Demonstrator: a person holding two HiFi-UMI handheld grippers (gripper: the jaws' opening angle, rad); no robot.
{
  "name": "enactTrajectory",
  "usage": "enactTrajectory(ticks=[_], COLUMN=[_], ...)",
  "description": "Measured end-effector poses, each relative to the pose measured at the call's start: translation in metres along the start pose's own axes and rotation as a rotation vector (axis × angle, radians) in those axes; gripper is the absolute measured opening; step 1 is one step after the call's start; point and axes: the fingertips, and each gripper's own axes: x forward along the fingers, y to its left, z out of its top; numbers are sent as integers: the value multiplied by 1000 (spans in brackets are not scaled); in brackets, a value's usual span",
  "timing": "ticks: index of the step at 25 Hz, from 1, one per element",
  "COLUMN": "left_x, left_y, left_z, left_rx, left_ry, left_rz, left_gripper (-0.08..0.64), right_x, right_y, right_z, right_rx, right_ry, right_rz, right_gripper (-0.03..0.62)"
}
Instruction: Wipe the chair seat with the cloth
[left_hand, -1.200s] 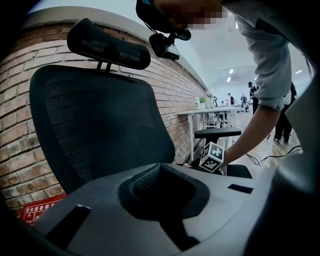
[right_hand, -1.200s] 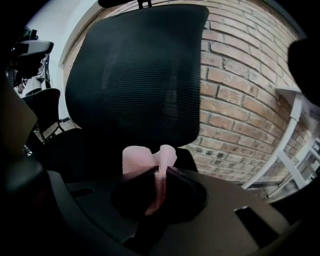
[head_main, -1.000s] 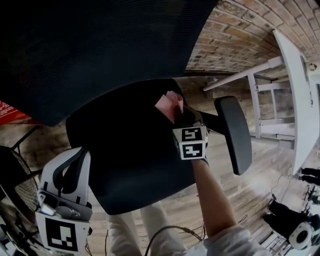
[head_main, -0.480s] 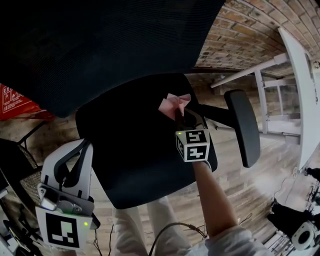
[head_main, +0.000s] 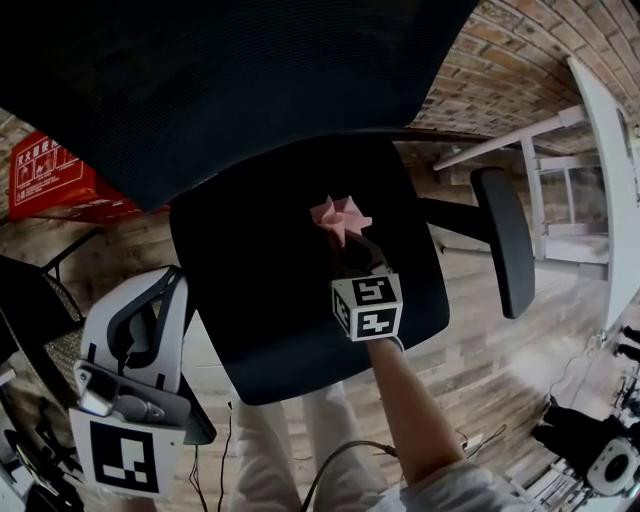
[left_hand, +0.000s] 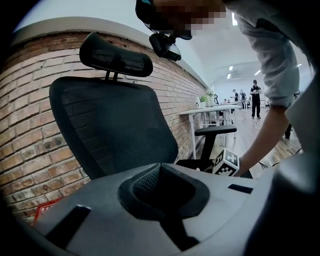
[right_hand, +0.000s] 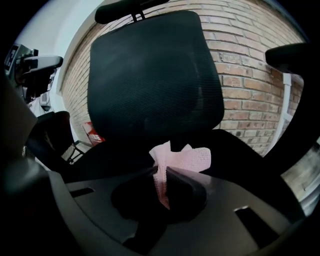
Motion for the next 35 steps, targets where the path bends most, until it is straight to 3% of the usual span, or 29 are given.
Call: enactTrajectory(ticks=[14,21,27,35], left_x=[-35,-43,-41,-27], left_y=[18,20,17,1], left_z=[-14,-17,-19,-7], left_rx=[0,0,10,19], left_ry=[-29,-31,-28,-33], left_rz=[13,20,10,-17], left_gripper=[18,18,18,18], right_x=[-5,-12,-14,-17], right_y=[177,243,254,217], right_z=[-30,-35,-38,-33], right_rx=[-110,-151,-174,-196], right_ry=[42,43,43,29], right_rz=[292,419,455,405], right_gripper=[58,58,58,58])
